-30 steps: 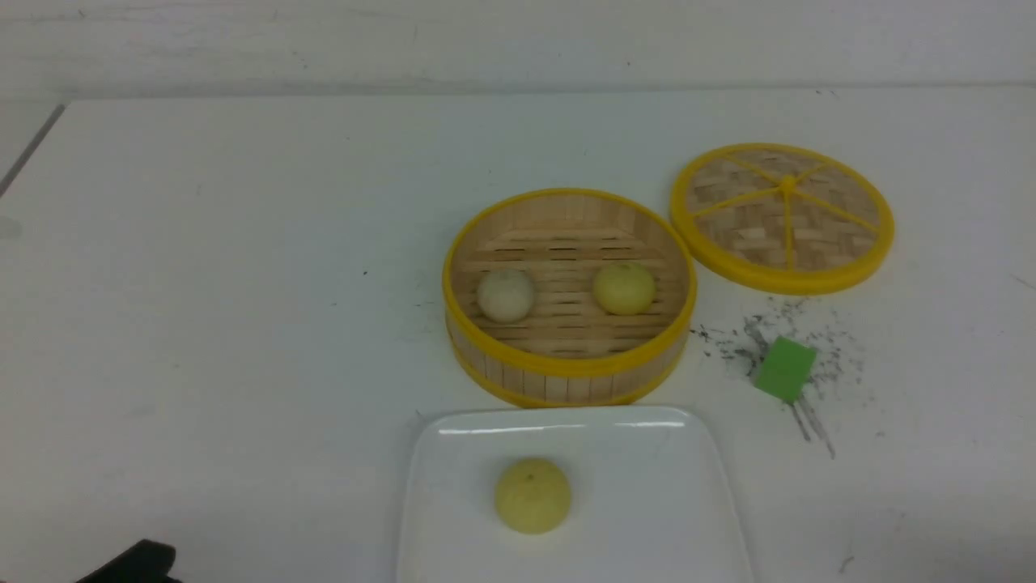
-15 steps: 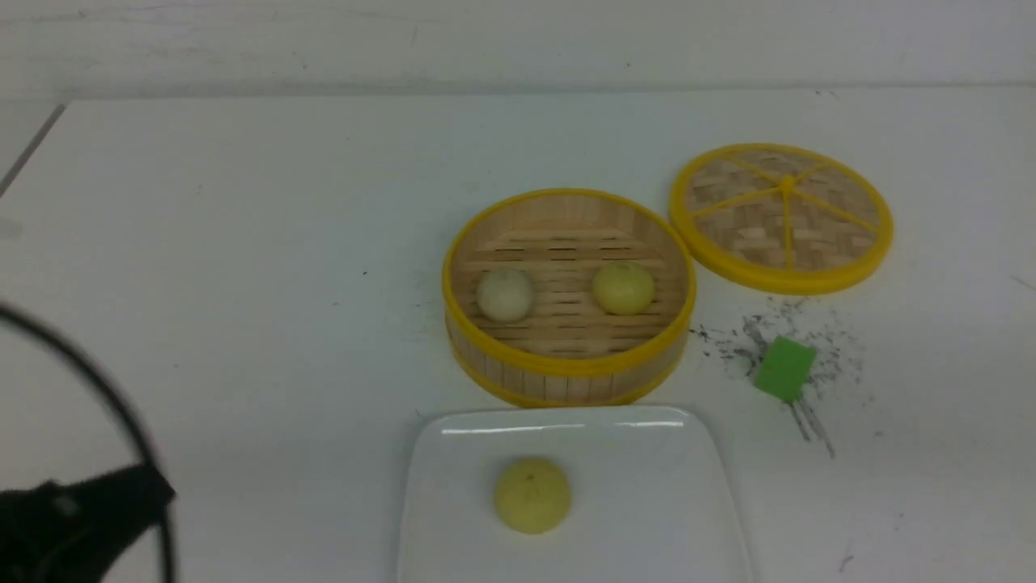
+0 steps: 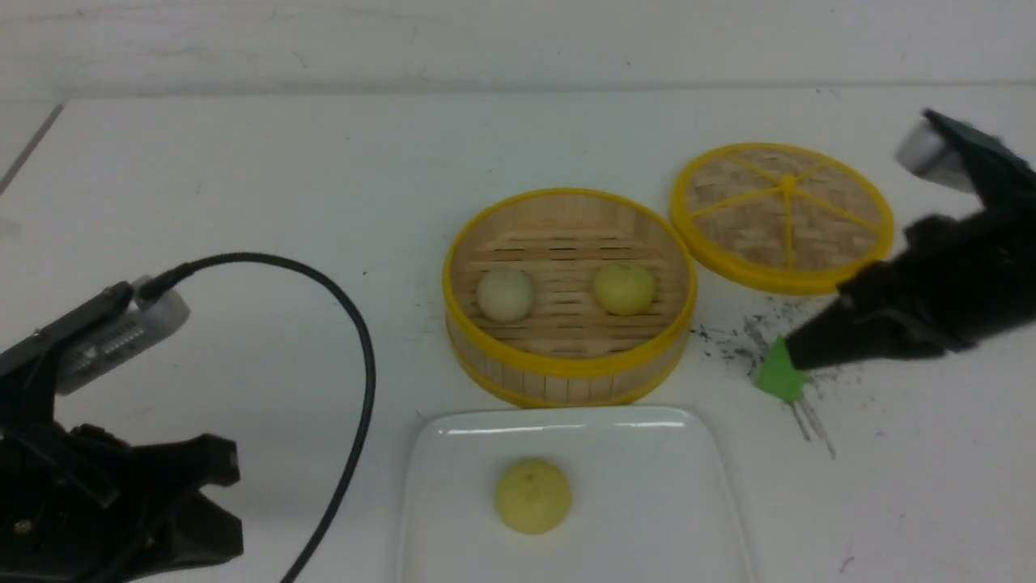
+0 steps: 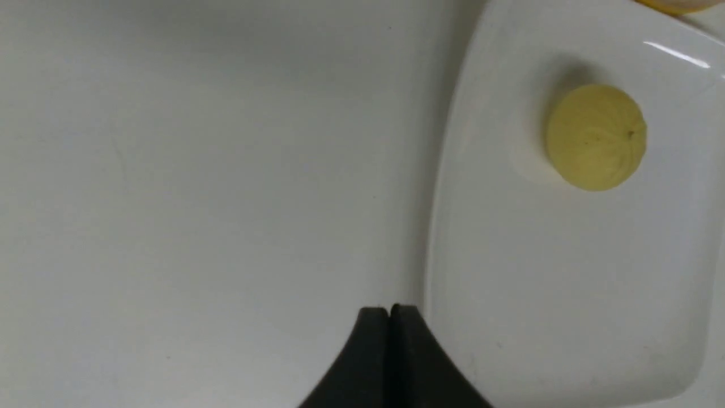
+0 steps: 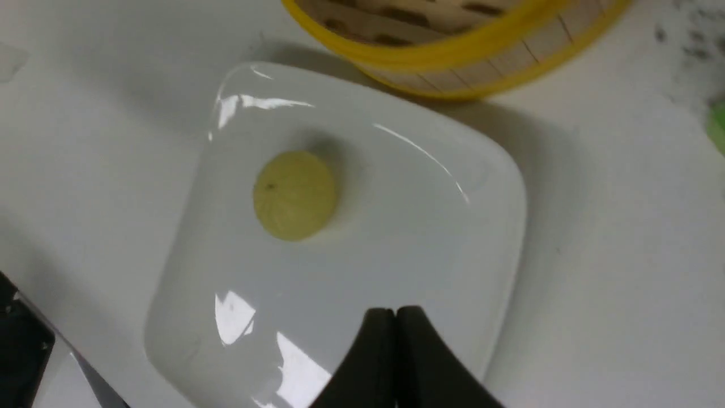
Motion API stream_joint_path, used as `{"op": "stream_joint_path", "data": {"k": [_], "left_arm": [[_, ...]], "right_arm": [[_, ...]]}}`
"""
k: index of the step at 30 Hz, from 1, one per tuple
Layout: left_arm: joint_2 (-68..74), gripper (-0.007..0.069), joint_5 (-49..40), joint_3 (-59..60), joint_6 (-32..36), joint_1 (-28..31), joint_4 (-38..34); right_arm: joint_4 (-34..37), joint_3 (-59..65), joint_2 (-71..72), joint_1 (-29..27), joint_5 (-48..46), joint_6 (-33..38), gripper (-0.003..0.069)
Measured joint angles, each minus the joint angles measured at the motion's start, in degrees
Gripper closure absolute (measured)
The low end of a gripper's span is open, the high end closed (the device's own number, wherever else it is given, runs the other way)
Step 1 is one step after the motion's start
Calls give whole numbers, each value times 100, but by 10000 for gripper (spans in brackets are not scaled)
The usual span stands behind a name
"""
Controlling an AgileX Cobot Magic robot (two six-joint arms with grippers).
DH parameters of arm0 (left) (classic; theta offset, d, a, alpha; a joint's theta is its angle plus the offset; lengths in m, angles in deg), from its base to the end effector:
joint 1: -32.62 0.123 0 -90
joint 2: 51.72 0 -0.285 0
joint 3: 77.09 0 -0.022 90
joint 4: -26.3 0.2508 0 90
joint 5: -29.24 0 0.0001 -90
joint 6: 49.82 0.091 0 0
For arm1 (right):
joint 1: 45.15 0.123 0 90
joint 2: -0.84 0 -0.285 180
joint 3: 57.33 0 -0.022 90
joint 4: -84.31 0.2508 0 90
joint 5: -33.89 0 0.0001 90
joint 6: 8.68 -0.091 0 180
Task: Put the steamed buns into the plate on the white tablecloth.
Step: 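Reach toward a bun in the bamboo steamer with the right gripper, then move the steamed bun from the bamboo steamer onto the white plate with the right gripper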
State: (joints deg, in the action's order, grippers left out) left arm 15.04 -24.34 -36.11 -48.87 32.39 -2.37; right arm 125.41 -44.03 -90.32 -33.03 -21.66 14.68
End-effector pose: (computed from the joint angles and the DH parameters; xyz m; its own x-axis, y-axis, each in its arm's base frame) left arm 0.1648 -0.0358 0.2517 -0.9285 -0.2665 -0.2585 -0.1273 0.8825 -0.4527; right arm 0.2729 0.1091 0.2990 -0.8848 -0.1464 -0.4423 -0.3797 0.7768 0.5024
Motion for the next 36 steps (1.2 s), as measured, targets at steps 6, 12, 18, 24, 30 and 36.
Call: {"op": "stream_joint_path", "data": {"k": [6, 12, 18, 24, 30, 36], "left_arm": [[114, 607, 96, 0, 12, 0, 0], [114, 592, 139, 0, 11, 0, 0], [114, 582, 157, 0, 11, 0, 0], [114, 570, 241, 0, 17, 0, 5], [114, 562, 310, 0, 24, 0, 5], [114, 555, 320, 0, 24, 0, 53]], "right_arm": [[-1416, -1805, -1428, 803, -6, -1046, 583], [-2749, -3173, -2614, 1364, 15, -1654, 392], [-3258, -3434, -3175, 1460, 668, -1793, 244], [-3708, -3462, -3639, 1460, 1202, -1804, 216], [-3719, -3467, -3803, 1460, 1208, -1949, 453], [-3510, -3463, -3166, 1511, 605, -2003, 644]]}}
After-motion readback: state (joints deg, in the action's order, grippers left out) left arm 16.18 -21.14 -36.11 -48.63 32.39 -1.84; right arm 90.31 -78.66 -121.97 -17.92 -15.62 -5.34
